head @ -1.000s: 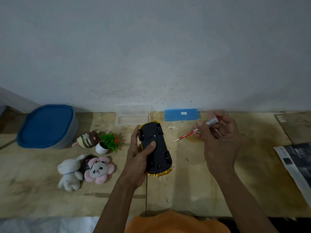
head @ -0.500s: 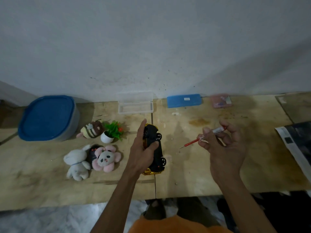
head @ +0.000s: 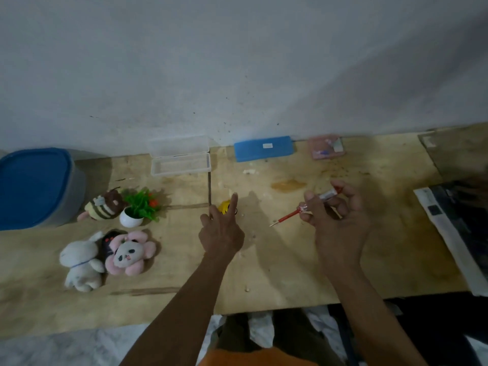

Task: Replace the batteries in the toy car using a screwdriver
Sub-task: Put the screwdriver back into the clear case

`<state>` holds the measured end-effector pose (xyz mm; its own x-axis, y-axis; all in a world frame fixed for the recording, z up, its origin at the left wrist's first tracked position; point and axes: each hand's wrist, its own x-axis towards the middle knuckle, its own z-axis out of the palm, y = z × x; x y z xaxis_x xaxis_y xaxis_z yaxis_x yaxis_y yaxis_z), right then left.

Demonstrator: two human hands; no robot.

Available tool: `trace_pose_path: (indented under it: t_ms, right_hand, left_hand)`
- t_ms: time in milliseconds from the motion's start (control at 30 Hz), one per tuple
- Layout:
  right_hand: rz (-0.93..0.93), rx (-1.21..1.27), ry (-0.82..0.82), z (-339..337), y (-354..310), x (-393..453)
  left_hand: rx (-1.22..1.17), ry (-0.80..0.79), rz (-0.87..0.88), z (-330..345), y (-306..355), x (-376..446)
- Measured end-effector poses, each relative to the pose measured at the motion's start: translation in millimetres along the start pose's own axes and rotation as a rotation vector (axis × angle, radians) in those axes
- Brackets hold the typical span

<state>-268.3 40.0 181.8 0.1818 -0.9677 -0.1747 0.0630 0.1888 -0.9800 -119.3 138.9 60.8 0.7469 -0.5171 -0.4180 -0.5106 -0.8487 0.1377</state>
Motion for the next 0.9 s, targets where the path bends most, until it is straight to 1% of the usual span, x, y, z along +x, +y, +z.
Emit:
trace_pose_path:
  t_ms: [167, 267, 367, 433, 500, 600, 667, 767, 900]
  right_hand:
    - [0.01, -0.008, -0.061, -12.6, 2.2, 36.7]
    - [0.036, -0.01, -0.085, -16.7, 6.3, 56.7]
    - [0.059, -0.039, -0.114, -18.5, 14.5, 74.0]
    - [0.066, -0.06, -0.133, -19.9, 22.0, 84.4]
    - [0.07, -0.086, -0.152, -21.7, 31.9, 94.0]
    - [0.077, -0.128, -0.173, -25.7, 49.1, 105.6]
    - [0.077, -0.183, -0.198, -27.7, 61.1, 110.9]
    - [0.104, -0.324, -0.264, -27.8, 83.1, 118.0]
    - [0.131, -0.501, -0.385, -17.5, 105.4, 120.9]
  left_hand:
    - [0.092, 0.0, -0.048, 18.6, 24.5, -5.7]
    - [0.196, 0.04, -0.045, 27.0, 36.7, -9.1]
    - [0.262, 0.026, -0.049, 36.8, 44.8, -3.7]
    - [0.257, 0.036, -0.07, 40.8, 52.4, -0.9]
    - [0.23, 0.013, -0.118, 43.4, 59.4, 1.2]
    - [0.149, -0.027, -0.167, 45.8, 60.8, 6.8]
    - [0.1, -0.007, -0.177, 44.1, 57.5, 10.2]
    - [0.065, 0.009, -0.167, 39.1, 53.8, 10.0]
    - [0.046, 0.044, -0.089, 30.8, 44.6, -0.2]
